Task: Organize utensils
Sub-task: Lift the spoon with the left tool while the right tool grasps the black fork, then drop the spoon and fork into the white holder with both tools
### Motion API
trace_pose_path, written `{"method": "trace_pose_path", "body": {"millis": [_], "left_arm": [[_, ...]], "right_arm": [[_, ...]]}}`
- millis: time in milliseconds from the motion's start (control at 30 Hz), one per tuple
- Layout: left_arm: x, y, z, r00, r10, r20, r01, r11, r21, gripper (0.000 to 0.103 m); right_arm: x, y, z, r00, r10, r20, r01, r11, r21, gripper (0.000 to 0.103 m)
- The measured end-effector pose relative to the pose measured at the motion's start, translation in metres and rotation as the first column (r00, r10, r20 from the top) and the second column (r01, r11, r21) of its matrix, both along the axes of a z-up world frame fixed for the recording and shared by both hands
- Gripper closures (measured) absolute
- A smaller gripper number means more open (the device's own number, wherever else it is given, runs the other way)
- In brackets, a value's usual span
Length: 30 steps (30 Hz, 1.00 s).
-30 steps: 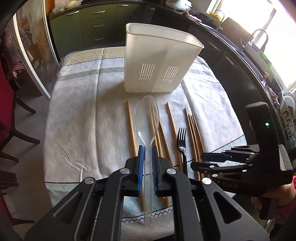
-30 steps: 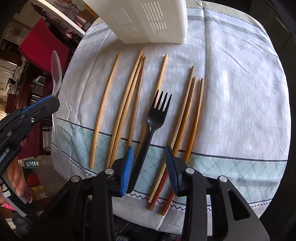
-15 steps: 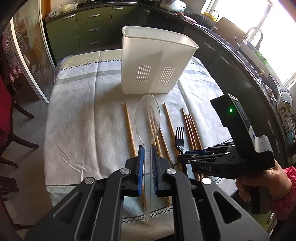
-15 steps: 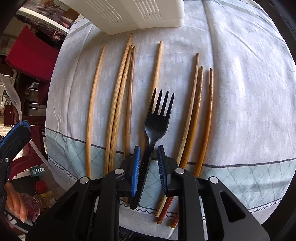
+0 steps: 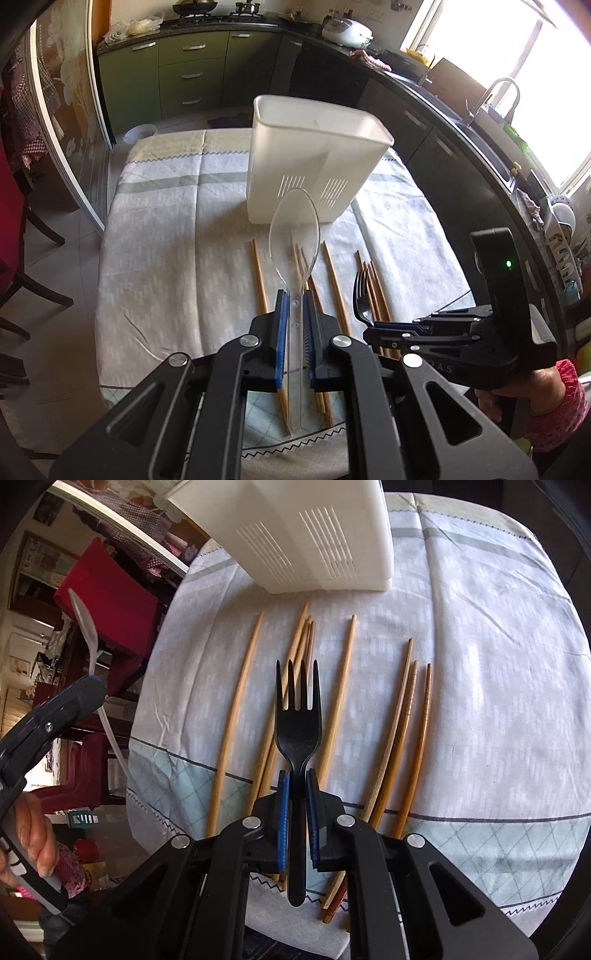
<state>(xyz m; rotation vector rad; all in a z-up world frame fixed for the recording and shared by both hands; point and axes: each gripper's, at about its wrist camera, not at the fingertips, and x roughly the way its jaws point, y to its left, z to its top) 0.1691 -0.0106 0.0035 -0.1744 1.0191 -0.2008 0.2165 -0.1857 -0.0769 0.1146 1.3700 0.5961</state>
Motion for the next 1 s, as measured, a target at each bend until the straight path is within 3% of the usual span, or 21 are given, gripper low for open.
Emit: {"method": "trace_pose_path", "body": {"millis": [100,200,300,400,500,567,800,1000], "left_arm": [[0.007,0.001,0.035,0.993,0.012,0.115,-0.010,1.000,-0.018,0.094],[0.019,-0.002,0.073,0.961,0.039,0.273,-0.034,0.999,-0.021,0.094],[0.038,-0.005,0.102,0.905,0.075,0.419,-0.062,0.997,-0.043,0.094],[0.057,-0.008,0.119,0.824,0.127,0.552,-0.111,0.992,-0.063,0.094],[0.078,-0.015,0.118,0.747,0.146,0.649,-0.155,0.987,-0.044,0.094],[0.092,-0.024,0.109,0.723,0.131,0.678,-0.172,0.985,-0.007,0.094],[0.128,-0.034,0.058,0.775,0.102,0.624,-0.164,0.986,0.042,0.094],[0.127,-0.030,0.030,0.816,0.076,0.573,-0.134,0.989,0.060,0.088]], "right_arm": [[-0.005,-0.014,0.028,0.996,-0.012,0.089,0.005,0.997,0.075,0.093],[-0.008,-0.027,0.052,0.981,-0.044,0.190,0.021,0.993,0.120,0.093],[-0.006,-0.039,0.068,0.962,-0.079,0.263,0.038,0.987,0.157,0.093],[-0.002,-0.046,0.079,0.945,-0.102,0.310,0.048,0.983,0.177,0.093],[0.002,-0.050,0.085,0.933,-0.117,0.341,0.053,0.980,0.191,0.093],[0.002,-0.057,0.089,0.924,-0.126,0.360,0.054,0.977,0.205,0.093],[0.015,-0.059,0.116,0.877,-0.170,0.450,0.061,0.967,0.247,0.093],[0.037,-0.054,0.154,0.801,-0.241,0.548,0.079,0.950,0.302,0.093]]}}
